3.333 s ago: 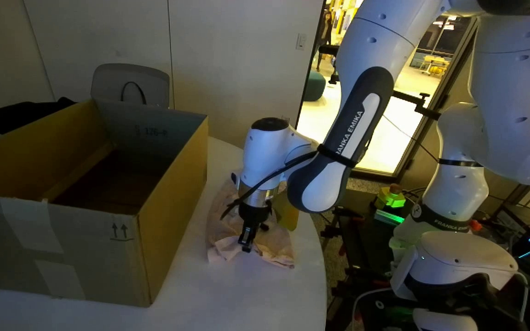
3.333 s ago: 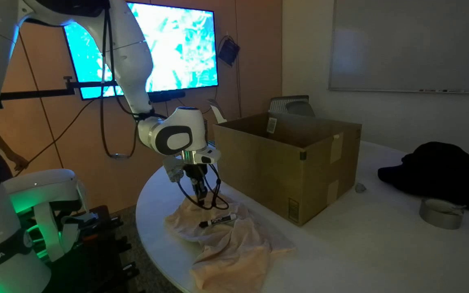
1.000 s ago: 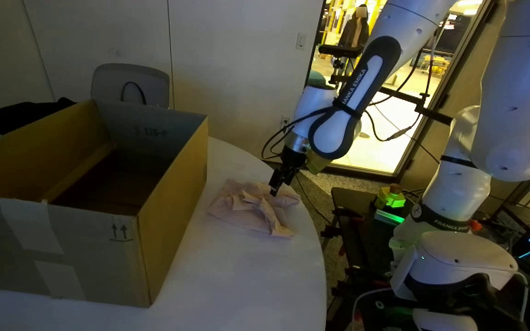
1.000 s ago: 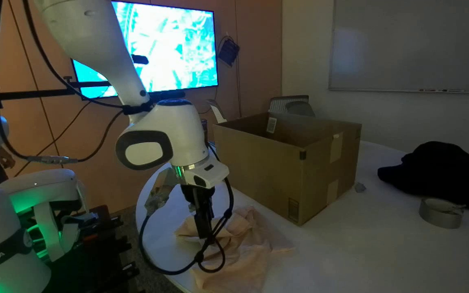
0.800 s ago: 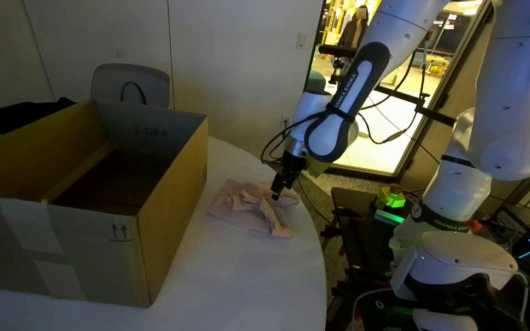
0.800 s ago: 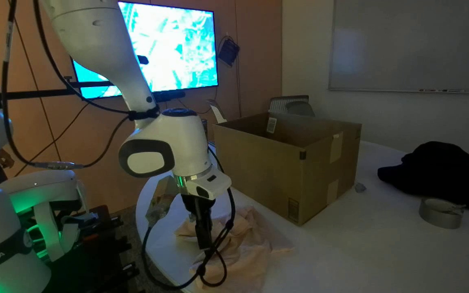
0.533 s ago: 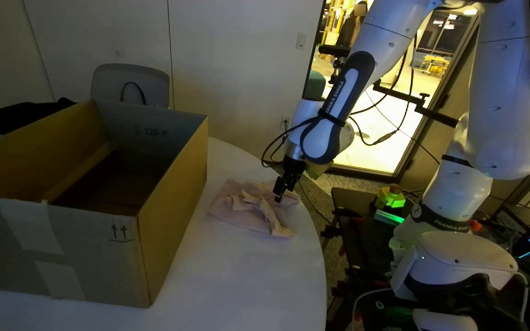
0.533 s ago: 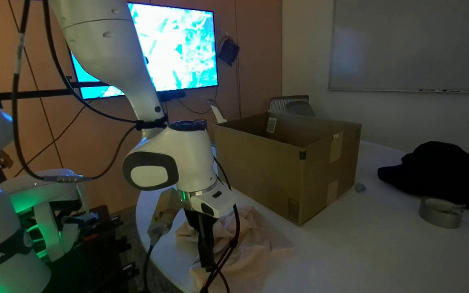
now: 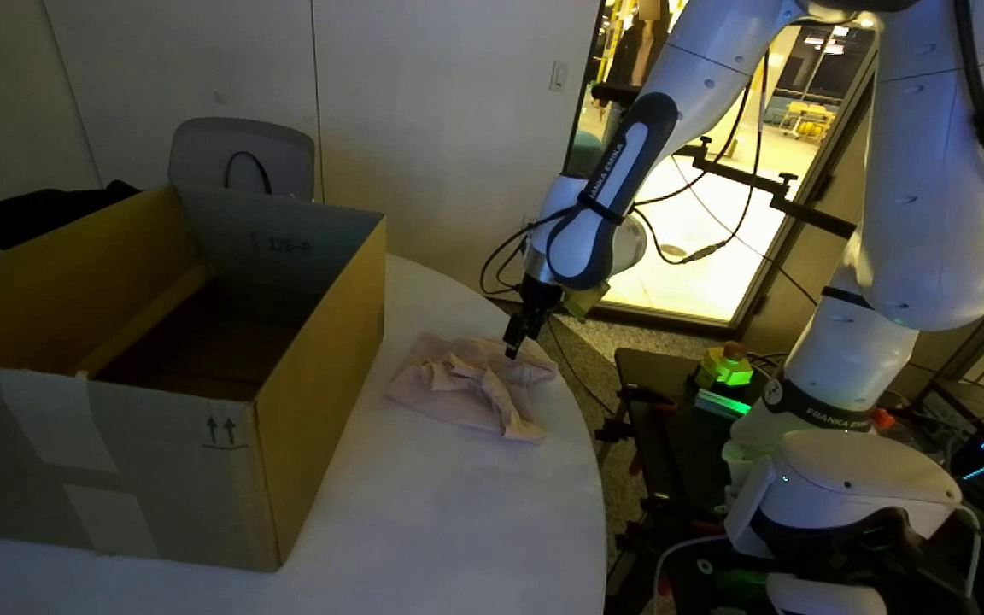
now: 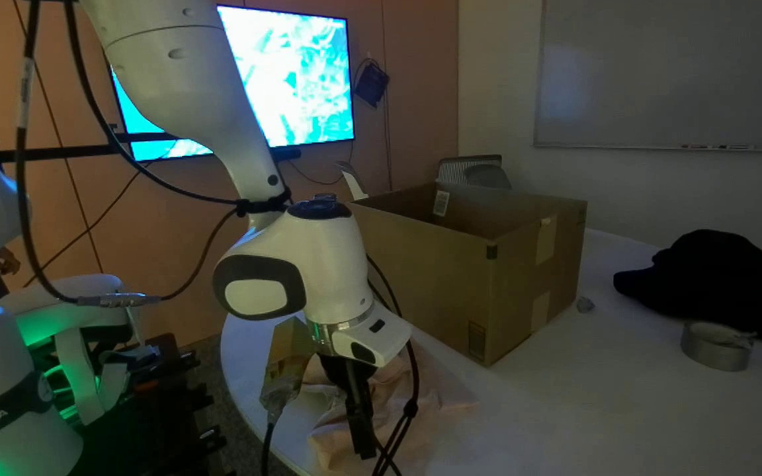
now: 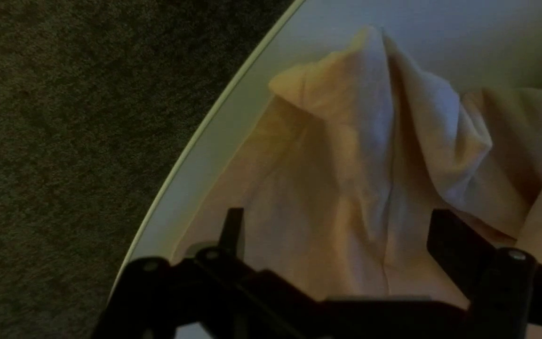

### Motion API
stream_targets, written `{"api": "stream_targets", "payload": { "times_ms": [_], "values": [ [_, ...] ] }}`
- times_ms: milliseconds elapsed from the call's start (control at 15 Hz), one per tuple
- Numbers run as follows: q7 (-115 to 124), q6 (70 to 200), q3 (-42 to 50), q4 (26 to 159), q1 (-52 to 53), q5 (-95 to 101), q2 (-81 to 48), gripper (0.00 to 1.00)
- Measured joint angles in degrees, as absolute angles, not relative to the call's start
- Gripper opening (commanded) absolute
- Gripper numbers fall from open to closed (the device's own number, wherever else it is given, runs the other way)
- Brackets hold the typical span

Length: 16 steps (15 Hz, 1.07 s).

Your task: Pick up the marker, put it on the towel, fold the towel together with the marker and put in the box

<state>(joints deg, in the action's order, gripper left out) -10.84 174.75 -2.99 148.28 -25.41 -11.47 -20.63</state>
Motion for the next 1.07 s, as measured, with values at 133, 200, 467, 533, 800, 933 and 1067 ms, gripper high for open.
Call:
{"api": "stream_targets", "payload": {
  "times_ms": [133,200,467,533,800,933,1067],
  "values": [
    [-11.7,174.8,-2.8,147.8,-25.4,-11.0,-21.2,1.00],
    [-11.7,174.8,-2.5,147.6,-25.3,-10.3,-21.7,1.00],
    [-11.7,174.8,-1.8,146.3,-25.2,-8.2,-24.9,1.00],
    [-11.7,174.9,-1.8,145.7,-25.2,-7.9,-25.8,1.00],
    [-11.7,174.8,-1.9,143.7,-25.5,-7.4,-28.3,0.59],
    [-11.7,174.8,-2.0,143.0,-25.7,-7.2,-28.6,0.45],
    [-11.7,174.8,-2.1,142.7,-25.7,-7.1,-28.7,0.29]
  ]
}}
